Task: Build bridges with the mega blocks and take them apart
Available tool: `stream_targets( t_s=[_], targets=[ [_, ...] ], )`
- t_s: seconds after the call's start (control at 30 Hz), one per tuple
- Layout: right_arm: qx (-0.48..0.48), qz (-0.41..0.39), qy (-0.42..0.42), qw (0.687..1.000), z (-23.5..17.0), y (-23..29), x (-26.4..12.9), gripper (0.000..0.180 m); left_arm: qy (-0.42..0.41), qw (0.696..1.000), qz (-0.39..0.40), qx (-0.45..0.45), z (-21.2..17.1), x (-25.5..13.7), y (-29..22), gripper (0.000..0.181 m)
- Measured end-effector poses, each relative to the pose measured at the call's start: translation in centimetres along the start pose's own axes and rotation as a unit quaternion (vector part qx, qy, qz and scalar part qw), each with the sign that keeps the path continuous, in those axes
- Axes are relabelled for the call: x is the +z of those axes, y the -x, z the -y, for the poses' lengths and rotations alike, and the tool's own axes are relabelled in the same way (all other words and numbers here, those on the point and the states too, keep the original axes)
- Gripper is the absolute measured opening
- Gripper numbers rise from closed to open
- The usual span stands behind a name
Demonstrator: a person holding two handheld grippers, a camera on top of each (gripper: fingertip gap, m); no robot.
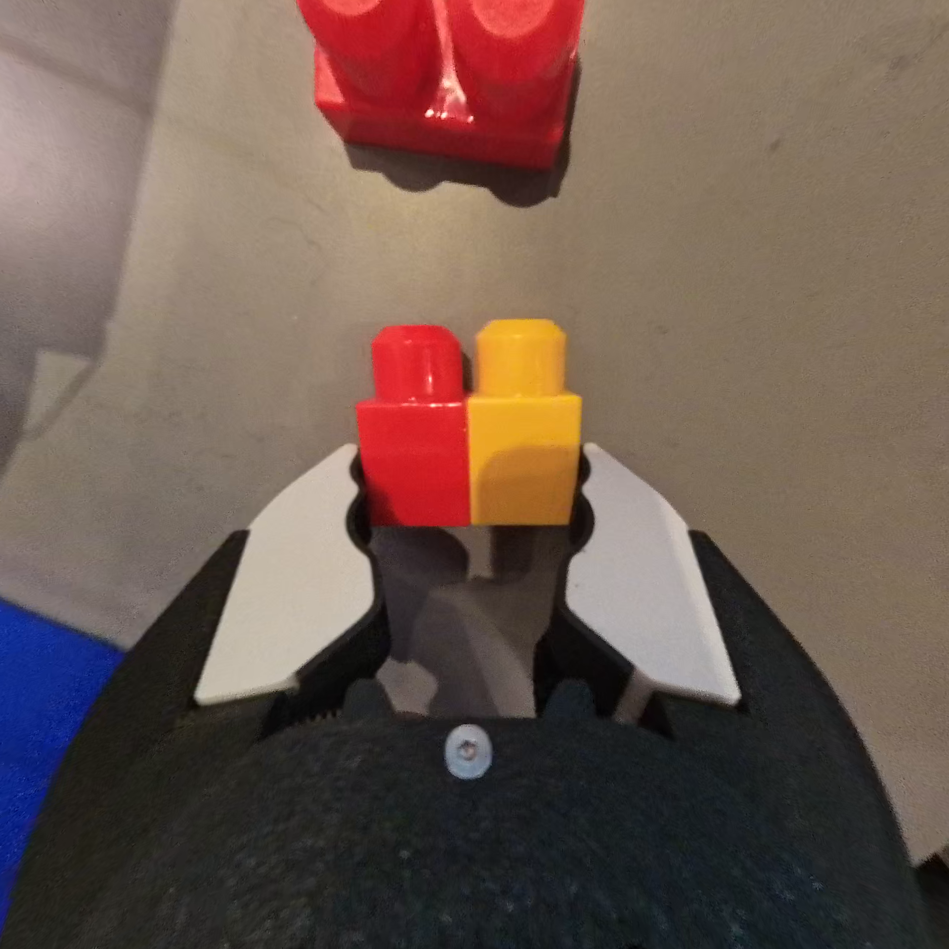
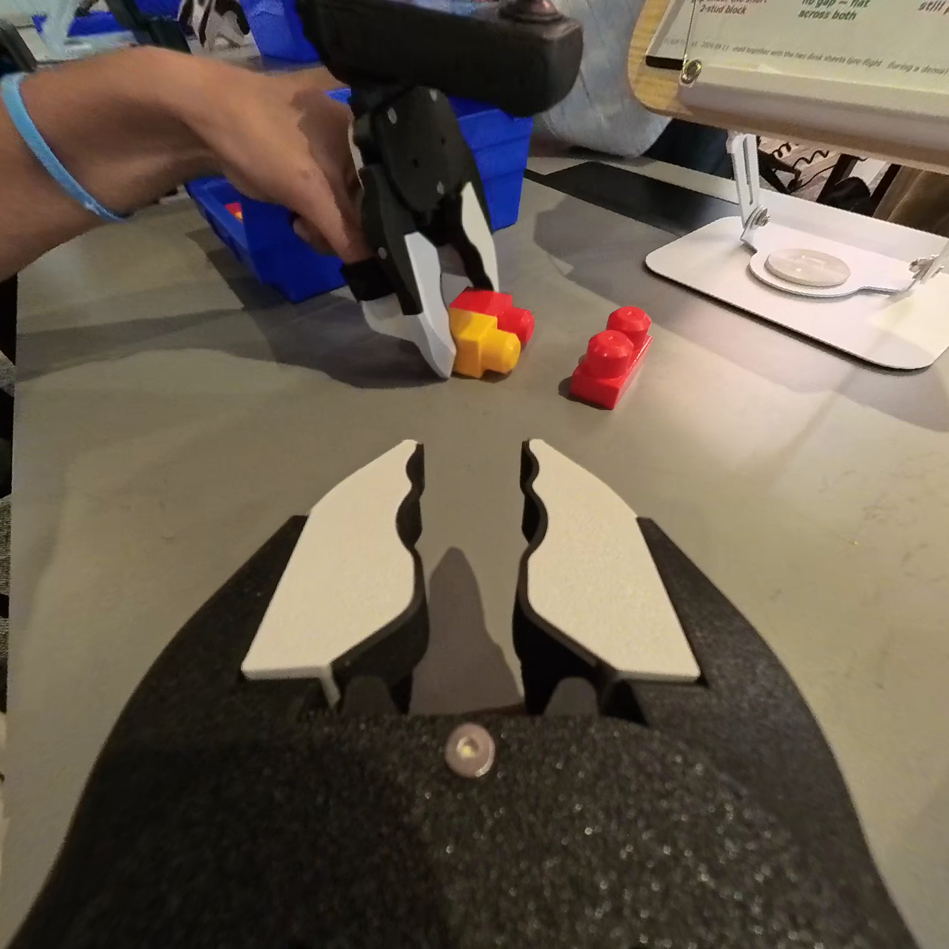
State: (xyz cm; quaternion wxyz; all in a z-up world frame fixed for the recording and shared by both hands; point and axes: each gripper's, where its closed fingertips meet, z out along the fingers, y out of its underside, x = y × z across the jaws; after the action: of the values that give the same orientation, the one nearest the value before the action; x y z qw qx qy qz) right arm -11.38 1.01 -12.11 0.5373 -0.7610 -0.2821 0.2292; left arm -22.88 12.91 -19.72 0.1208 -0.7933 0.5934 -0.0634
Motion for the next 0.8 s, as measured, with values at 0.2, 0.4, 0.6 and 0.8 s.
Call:
stream_targets(
  t_s=[0.2, 0.4, 0.6, 0.8],
  targets=[
    [0.002, -0.002, 0.001, 1.000, 0.0, -0.1, 0.0, 0.035, -0.021, 1.000, -0.010, 0.000, 0.2, 0.1, -0.5, 0.075],
    [0.003, -0.003, 0.000, 1.000, 0.0, -0.2, 0.0, 0.035, -0.061, 0.998, -0.004, 0.015, 0.5, -0.1, -2.1, 0.075],
    [0.003, -0.006, -0.002, 1.000, 0.0, -0.4, -0.1, 0.035, -0.179, 0.979, 0.099, 0.012, 1.0, -2.5, -2.6, 0.074],
    [0.003, -0.014, 0.000, 1.000, 0.0, -0.8, 0.0, 0.035, -0.314, 0.912, 0.262, -0.045, -0.8, -6.8, -2.9, 0.074]
  ],
)
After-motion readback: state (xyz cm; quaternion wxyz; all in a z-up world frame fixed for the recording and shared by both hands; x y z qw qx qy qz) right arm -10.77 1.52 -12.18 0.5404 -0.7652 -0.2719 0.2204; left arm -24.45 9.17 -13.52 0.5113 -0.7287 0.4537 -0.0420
